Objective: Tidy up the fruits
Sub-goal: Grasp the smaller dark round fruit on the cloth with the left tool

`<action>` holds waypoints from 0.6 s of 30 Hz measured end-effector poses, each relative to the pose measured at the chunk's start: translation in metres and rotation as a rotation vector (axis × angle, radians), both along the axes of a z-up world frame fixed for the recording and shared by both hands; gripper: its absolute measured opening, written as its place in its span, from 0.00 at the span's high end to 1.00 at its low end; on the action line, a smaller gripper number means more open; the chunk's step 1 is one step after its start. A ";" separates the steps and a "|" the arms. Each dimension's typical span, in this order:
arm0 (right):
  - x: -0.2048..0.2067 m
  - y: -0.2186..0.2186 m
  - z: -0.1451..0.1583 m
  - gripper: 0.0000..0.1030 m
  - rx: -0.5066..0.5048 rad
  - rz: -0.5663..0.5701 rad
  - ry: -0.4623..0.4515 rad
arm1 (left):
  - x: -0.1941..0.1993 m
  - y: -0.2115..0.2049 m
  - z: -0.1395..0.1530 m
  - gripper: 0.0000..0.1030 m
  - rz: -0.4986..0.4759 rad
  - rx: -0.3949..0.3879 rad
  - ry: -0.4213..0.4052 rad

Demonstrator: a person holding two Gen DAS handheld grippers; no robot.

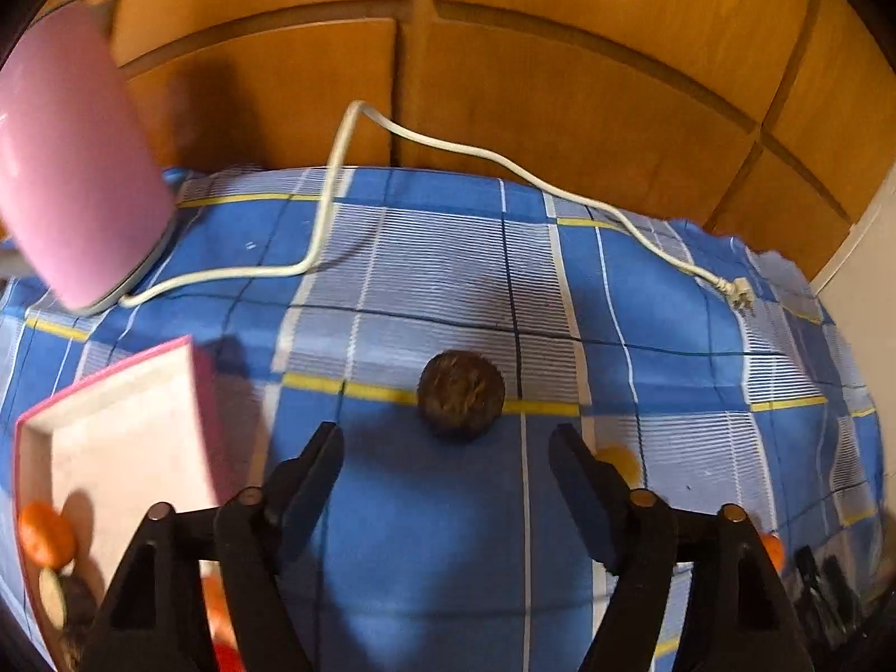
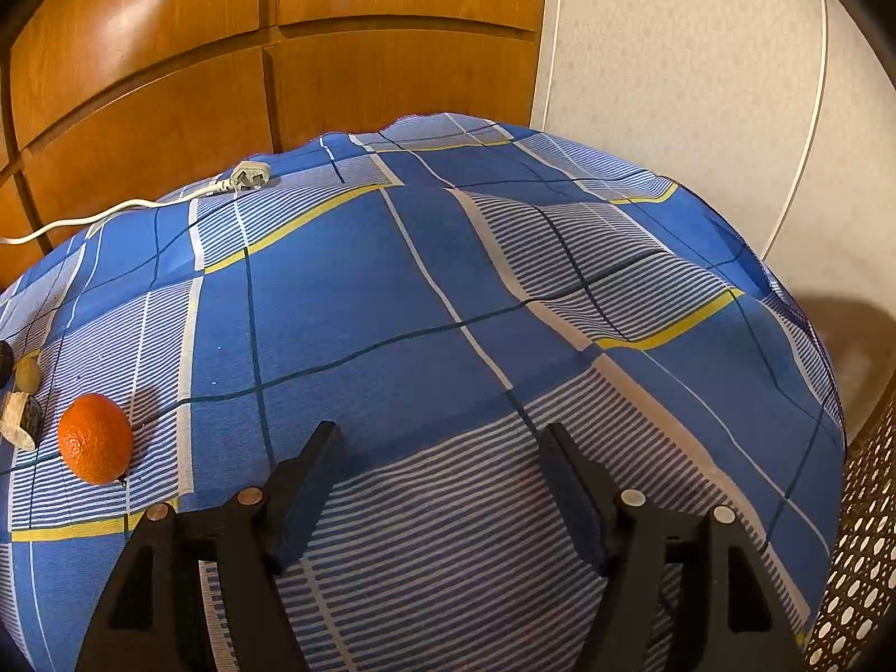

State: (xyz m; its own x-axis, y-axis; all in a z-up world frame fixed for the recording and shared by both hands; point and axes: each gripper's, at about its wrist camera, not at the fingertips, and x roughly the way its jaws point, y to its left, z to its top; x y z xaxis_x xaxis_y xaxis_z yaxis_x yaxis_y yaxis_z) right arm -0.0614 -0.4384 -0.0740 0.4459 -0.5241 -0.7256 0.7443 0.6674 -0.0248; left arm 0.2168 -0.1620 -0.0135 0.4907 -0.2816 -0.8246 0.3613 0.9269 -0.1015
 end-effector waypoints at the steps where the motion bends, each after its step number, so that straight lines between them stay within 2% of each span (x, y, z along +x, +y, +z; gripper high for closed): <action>1: 0.000 0.000 0.000 0.29 0.000 0.000 0.000 | 0.004 -0.004 -0.003 0.24 -0.001 0.014 0.001; 6: 0.000 0.000 0.000 0.29 -0.002 0.001 0.001 | 0.027 -0.020 -0.022 0.27 0.009 0.042 0.045; 8: 0.000 0.000 0.000 0.29 -0.002 0.000 0.001 | 0.032 -0.024 -0.031 0.52 0.003 0.057 0.078; 9: 0.000 0.000 0.000 0.29 -0.002 0.001 0.001 | 0.030 -0.025 -0.030 0.58 0.007 0.070 0.043; 13: 0.000 0.000 0.000 0.28 -0.005 0.001 0.001 | 0.020 -0.022 -0.021 0.59 -0.004 0.011 0.061; 18: 0.000 -0.001 -0.001 0.28 -0.008 0.003 0.003 | -0.013 -0.008 0.007 0.59 -0.035 -0.046 0.012</action>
